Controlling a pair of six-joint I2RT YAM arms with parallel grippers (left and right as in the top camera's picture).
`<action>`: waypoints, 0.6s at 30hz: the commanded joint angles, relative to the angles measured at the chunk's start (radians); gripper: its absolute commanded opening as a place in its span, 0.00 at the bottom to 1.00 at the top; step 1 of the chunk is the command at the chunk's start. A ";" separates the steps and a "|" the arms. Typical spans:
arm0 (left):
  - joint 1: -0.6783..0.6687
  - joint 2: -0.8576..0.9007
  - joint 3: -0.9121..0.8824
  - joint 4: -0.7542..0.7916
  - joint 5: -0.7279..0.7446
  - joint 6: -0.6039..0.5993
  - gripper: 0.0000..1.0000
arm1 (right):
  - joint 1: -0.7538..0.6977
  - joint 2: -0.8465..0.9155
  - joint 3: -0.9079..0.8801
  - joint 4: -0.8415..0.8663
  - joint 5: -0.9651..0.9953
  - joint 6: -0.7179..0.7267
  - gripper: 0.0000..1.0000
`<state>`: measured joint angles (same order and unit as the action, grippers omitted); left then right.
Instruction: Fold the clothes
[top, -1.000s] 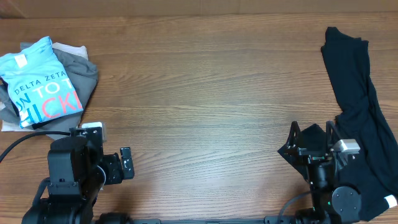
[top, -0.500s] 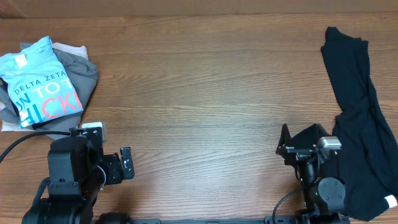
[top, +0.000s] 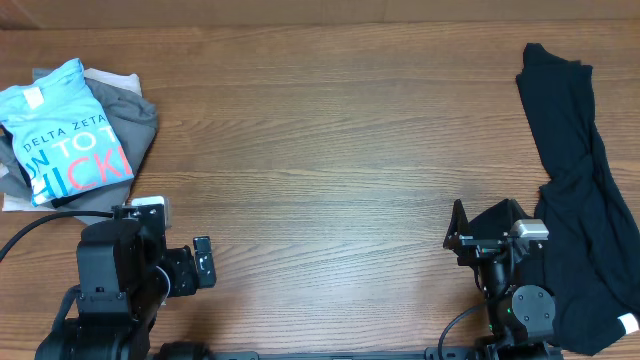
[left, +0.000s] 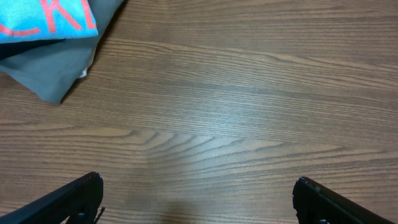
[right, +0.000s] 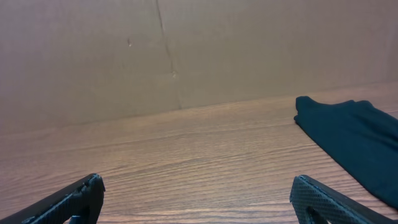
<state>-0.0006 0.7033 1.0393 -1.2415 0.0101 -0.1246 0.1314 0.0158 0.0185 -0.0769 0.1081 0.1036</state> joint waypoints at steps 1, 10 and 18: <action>0.000 0.002 0.002 0.004 -0.014 -0.010 1.00 | -0.004 -0.007 -0.010 0.004 0.003 -0.006 1.00; 0.000 -0.119 -0.049 0.029 -0.044 0.000 1.00 | -0.004 -0.007 -0.010 0.004 0.003 -0.006 1.00; 0.000 -0.465 -0.519 0.457 -0.015 0.013 1.00 | -0.004 -0.007 -0.010 0.004 0.003 -0.006 1.00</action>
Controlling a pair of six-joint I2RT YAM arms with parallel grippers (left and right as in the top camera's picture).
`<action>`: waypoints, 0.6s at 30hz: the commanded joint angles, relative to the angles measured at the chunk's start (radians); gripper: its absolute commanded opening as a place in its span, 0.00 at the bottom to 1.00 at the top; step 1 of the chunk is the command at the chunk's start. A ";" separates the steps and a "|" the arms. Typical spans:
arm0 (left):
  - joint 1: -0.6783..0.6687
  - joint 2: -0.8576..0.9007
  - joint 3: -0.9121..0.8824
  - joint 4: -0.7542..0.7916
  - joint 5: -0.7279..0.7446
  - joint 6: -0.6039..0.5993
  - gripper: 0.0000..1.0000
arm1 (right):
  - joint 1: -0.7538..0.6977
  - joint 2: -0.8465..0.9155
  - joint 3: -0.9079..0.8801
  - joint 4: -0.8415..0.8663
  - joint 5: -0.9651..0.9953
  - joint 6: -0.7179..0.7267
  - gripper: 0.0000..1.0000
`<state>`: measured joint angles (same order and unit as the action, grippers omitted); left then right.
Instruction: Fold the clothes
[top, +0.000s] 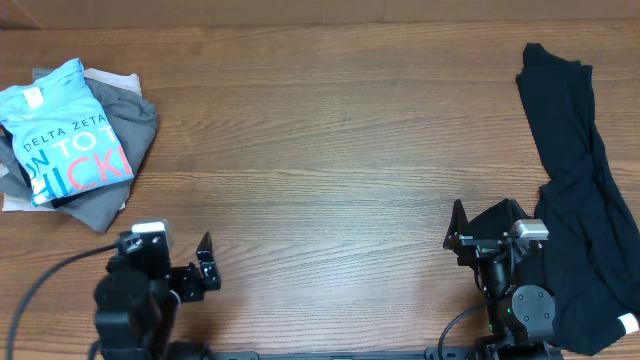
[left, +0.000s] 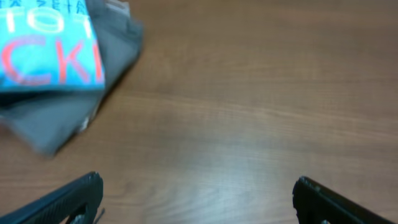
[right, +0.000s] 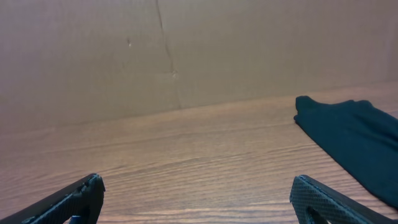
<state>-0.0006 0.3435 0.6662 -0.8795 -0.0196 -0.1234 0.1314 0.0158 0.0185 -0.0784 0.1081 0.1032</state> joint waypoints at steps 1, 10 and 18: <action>0.000 -0.146 -0.206 0.158 0.025 0.011 1.00 | -0.004 -0.007 -0.010 0.005 0.003 -0.006 1.00; 0.002 -0.340 -0.539 0.681 0.051 0.013 1.00 | -0.004 -0.007 -0.010 0.005 0.003 -0.006 1.00; 0.002 -0.340 -0.662 0.897 0.039 0.053 1.00 | -0.004 -0.007 -0.010 0.005 0.004 -0.006 1.00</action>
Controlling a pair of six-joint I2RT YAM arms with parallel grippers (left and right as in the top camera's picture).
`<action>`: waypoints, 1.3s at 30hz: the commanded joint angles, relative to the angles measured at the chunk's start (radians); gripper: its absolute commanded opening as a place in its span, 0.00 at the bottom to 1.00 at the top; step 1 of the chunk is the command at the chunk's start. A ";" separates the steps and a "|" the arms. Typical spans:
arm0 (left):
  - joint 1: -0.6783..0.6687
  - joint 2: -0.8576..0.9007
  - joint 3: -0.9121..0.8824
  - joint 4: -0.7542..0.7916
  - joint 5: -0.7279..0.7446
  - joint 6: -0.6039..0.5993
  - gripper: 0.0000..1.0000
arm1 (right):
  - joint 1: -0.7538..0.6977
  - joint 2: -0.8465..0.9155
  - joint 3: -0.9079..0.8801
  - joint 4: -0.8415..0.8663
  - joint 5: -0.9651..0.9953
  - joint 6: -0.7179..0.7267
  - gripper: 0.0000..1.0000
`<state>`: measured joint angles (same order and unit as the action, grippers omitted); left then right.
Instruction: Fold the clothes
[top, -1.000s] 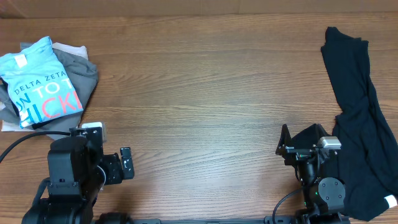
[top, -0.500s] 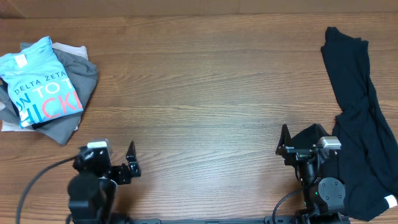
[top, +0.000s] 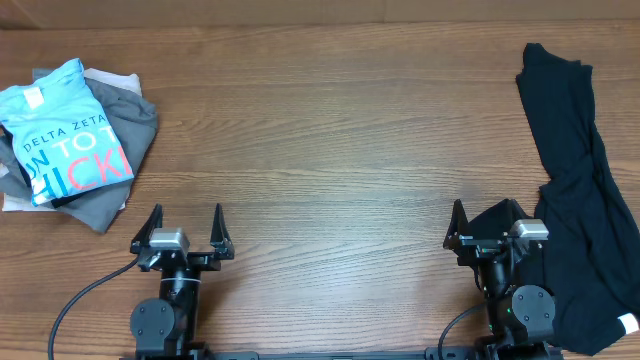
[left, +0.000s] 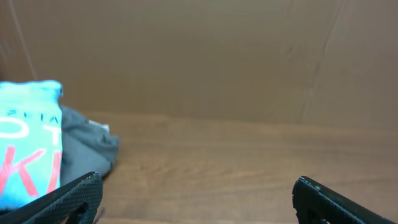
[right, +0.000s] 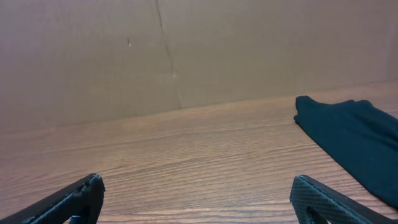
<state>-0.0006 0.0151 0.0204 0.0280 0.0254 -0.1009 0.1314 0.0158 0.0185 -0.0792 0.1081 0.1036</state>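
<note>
A folded stack with a light-blue printed shirt (top: 62, 150) on top of grey clothes (top: 130, 120) lies at the far left of the wooden table; the blue shirt (left: 28, 149) and the grey cloth (left: 87, 146) show at the left of the left wrist view. An unfolded black garment (top: 580, 190) stretches along the right edge, its end (right: 348, 134) visible at the right of the right wrist view. My left gripper (top: 184, 222) stands open near the front edge, left of centre, nothing between its fingers. My right gripper (top: 487, 216) is open beside the black garment, holding nothing.
A brown cardboard wall (right: 186, 50) backs the table's far edge. Bare wood (top: 330, 150) spans the middle between the two piles. A black cable (top: 75, 300) runs from the left arm toward the front left.
My left arm has shifted right along the front edge and tilted up: its camera faced the table and the stack's corner, and now faces the back wall. The right arm is unchanged.
At first my left gripper hung open just in front of the folded stack, looking down at the wood. Then it stood further back and right of the stack. Now it rests at the front edge, level and open. My right gripper stayed open and still beside the black garment.
</note>
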 joint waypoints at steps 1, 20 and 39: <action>0.002 -0.012 -0.016 -0.023 -0.005 0.025 1.00 | -0.004 -0.007 -0.010 0.006 0.003 -0.006 1.00; 0.002 -0.009 -0.016 -0.103 0.016 0.011 1.00 | -0.004 -0.007 -0.010 0.006 0.003 -0.006 1.00; 0.002 -0.009 -0.016 -0.103 0.016 0.011 1.00 | -0.004 -0.007 -0.010 0.006 0.003 -0.006 1.00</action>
